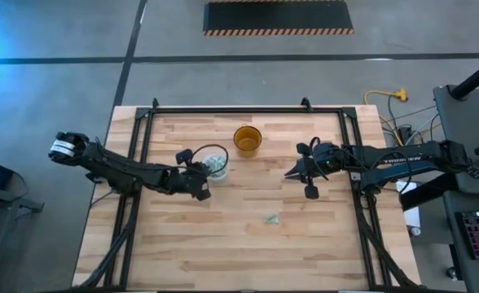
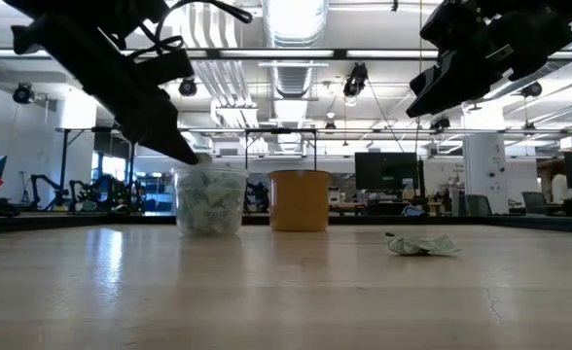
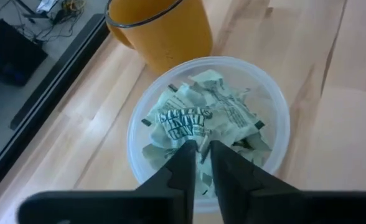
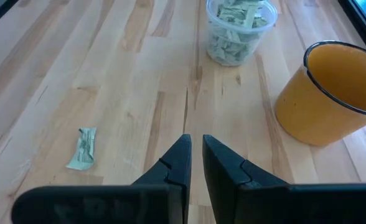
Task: Pick and place Stevia / Truvia into bins
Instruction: Put the stevia packet into the transparent bin, then return to Home Position
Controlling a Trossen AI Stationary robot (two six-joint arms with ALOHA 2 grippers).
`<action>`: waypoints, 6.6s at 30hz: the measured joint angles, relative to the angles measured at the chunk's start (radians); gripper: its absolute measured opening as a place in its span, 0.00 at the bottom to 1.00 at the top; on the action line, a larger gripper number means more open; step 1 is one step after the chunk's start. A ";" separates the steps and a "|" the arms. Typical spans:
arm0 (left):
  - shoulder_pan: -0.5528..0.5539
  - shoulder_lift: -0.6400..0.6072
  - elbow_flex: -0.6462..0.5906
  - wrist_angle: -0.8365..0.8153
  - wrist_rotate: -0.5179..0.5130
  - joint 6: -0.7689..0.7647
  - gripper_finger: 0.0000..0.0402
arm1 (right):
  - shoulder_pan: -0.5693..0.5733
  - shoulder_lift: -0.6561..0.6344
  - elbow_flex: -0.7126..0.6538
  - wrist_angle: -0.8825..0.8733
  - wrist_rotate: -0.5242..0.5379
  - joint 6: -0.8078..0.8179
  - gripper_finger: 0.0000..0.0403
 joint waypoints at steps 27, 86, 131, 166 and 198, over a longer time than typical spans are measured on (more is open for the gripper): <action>-0.076 -0.213 -0.004 -0.145 0.064 -0.107 0.39 | 0.063 0.140 -0.108 0.298 -0.240 0.024 0.08; -0.099 -0.201 -0.002 -0.148 0.090 -0.106 0.39 | 0.199 0.684 0.101 0.363 -0.170 -0.061 0.02; -0.121 -0.268 -0.001 -0.177 0.091 -0.104 0.39 | -0.081 1.033 0.706 0.394 0.102 -0.188 0.02; -0.157 -0.291 -0.002 -0.176 0.090 -0.072 0.39 | -0.080 0.978 0.752 0.266 0.043 -0.201 0.36; -0.149 -0.661 -0.123 0.097 -0.149 0.347 0.39 | -0.115 0.212 0.233 0.438 0.082 -0.095 0.35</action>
